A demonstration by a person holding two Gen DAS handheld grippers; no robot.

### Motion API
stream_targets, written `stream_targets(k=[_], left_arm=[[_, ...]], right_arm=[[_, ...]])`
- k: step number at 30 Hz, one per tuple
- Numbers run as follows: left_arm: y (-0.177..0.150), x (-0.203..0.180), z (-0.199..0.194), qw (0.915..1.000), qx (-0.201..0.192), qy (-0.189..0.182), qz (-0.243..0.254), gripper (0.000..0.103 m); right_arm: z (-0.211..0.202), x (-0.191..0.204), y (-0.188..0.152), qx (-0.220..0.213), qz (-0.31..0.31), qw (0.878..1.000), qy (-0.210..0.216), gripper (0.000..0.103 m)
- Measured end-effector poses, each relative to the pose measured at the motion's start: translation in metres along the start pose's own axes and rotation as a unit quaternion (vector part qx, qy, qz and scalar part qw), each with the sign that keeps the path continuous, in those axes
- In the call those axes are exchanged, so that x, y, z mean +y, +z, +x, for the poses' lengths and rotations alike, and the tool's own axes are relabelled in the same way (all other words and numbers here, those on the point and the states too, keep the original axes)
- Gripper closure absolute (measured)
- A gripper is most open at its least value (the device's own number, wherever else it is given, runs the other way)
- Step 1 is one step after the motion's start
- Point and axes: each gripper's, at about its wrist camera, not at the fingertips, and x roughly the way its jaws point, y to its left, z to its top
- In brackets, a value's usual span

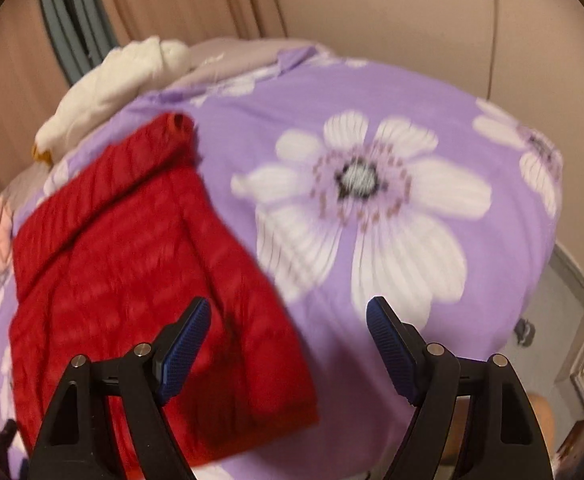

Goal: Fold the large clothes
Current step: 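Close both tools on the jacket hem edge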

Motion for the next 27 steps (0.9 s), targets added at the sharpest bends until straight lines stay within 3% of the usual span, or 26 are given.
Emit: stream_targets(k=[2,4,7,11,13,17,18,20,23,25,27], left_arm=[[-0.005,-0.007,-0.003,0.9987,0.024,-0.039,0.020,0.006],[-0.010,-0.008,-0.008,0.9948,0.036,-0.095,0.000,0.006],[-0.016,-0.016,-0.008,0.9813,0.066,-0.177,-0.038,0.006],[-0.022,-0.037,-0.005,0.9763,0.078,-0.197,-0.046,0.006],[-0.023,-0.042,-0.003,0.9665,0.095,-0.231,-0.060,0.008],[-0.024,-0.052,0.000,0.9355,0.130,-0.313,-0.099,0.008],[-0.023,-0.056,0.002,0.9371,0.127,-0.310,-0.097,0.008],[-0.021,-0.063,0.006,0.9491,0.120,-0.279,-0.083,0.010],[-0.014,-0.070,0.012,0.9593,0.104,-0.253,-0.069,0.020],[-0.010,-0.075,0.016,0.9737,0.082,-0.208,-0.043,0.039],[-0.009,-0.083,0.023,0.9836,0.067,-0.167,-0.010,0.044]], right_arm=[[0.012,-0.005,-0.011,0.037,0.010,0.999,0.022,0.023],[0.012,-0.006,-0.017,0.034,0.018,0.999,0.028,0.023],[0.006,-0.001,-0.020,0.038,0.033,0.998,0.047,0.023],[0.009,0.018,-0.026,0.065,0.033,0.991,0.110,0.023],[0.009,0.032,-0.032,0.063,0.019,0.991,0.115,0.023],[0.012,0.051,-0.037,0.056,0.000,0.990,0.127,0.023],[0.013,0.050,-0.036,0.057,0.009,0.989,0.134,0.023],[0.015,0.046,-0.032,0.057,0.026,0.987,0.149,0.023],[0.022,0.035,-0.023,0.066,0.066,0.977,0.189,0.023],[0.026,0.028,-0.018,0.068,0.095,0.969,0.219,0.028],[0.033,0.028,-0.014,0.066,0.090,0.971,0.210,0.046]])
